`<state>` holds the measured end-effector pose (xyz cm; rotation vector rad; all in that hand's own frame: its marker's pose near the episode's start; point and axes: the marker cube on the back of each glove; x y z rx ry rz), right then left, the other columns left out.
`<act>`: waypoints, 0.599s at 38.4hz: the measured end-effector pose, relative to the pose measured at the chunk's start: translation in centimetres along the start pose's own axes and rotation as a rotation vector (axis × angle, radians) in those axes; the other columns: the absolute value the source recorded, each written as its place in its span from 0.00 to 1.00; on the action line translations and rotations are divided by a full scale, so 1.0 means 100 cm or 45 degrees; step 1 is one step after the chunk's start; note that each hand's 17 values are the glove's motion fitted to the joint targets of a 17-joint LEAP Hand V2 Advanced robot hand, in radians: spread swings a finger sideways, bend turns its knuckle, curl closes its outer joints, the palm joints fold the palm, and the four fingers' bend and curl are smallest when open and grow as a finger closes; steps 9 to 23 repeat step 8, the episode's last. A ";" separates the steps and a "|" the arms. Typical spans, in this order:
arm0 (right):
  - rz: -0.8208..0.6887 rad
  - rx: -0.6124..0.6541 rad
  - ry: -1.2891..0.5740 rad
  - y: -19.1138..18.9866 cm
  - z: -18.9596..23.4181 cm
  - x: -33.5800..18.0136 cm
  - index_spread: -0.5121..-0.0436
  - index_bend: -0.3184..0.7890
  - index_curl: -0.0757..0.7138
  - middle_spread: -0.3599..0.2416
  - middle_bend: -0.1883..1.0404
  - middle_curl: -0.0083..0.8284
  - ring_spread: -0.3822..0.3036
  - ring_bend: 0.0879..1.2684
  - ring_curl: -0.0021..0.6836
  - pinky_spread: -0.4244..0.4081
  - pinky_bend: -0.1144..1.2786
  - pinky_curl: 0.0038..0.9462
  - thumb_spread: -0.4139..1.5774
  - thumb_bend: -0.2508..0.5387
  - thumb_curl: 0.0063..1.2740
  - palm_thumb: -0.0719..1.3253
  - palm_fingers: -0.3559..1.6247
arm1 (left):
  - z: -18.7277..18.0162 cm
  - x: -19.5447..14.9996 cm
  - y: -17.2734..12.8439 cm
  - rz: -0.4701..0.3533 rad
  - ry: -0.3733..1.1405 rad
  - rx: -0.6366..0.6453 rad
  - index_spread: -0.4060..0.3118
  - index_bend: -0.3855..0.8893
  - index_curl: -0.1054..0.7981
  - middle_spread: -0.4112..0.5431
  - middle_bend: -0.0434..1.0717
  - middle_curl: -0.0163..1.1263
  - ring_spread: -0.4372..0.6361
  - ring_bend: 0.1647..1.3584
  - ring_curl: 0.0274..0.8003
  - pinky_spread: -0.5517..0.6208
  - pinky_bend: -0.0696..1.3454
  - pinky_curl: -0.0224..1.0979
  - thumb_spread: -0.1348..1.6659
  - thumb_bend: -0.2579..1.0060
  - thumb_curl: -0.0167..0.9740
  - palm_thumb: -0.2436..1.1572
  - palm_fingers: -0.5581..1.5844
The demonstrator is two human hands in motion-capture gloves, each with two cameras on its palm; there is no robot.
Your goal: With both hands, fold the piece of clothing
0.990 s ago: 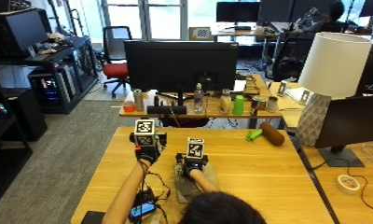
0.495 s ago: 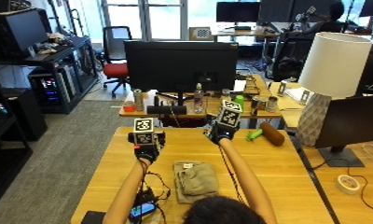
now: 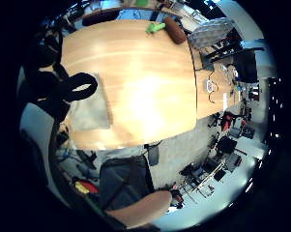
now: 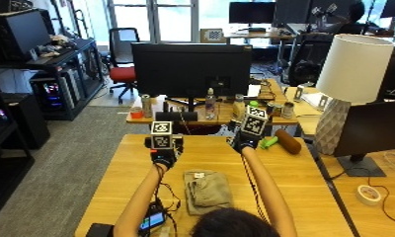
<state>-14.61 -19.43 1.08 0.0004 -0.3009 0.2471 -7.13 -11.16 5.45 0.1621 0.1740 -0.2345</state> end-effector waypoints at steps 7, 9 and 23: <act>0.020 0.026 0.058 -0.014 0.004 -0.009 0.59 0.30 0.13 0.52 0.37 0.53 0.35 0.55 0.58 0.36 0.64 0.38 0.80 0.30 0.33 0.70 0.64 | -0.001 0.004 -0.003 0.008 0.004 -0.019 0.46 0.43 0.53 0.50 0.18 0.28 0.45 0.32 0.40 0.63 0.26 0.33 0.60 0.14 0.13 0.10 0.51; 0.023 0.033 0.059 -0.015 0.004 -0.011 0.59 0.30 0.13 0.52 0.37 0.53 0.35 0.55 0.58 0.36 0.64 0.38 0.80 0.30 0.32 0.70 0.64 | -0.001 0.004 -0.003 0.008 0.006 -0.024 0.46 0.43 0.53 0.50 0.18 0.28 0.45 0.32 0.40 0.63 0.26 0.33 0.60 0.14 0.13 0.10 0.51; 0.023 0.033 0.059 -0.015 0.004 -0.011 0.59 0.30 0.13 0.52 0.37 0.53 0.35 0.55 0.58 0.36 0.64 0.38 0.80 0.30 0.32 0.70 0.64 | -0.001 0.004 -0.003 0.008 0.006 -0.024 0.46 0.43 0.53 0.50 0.18 0.28 0.45 0.32 0.40 0.63 0.26 0.33 0.60 0.14 0.13 0.10 0.51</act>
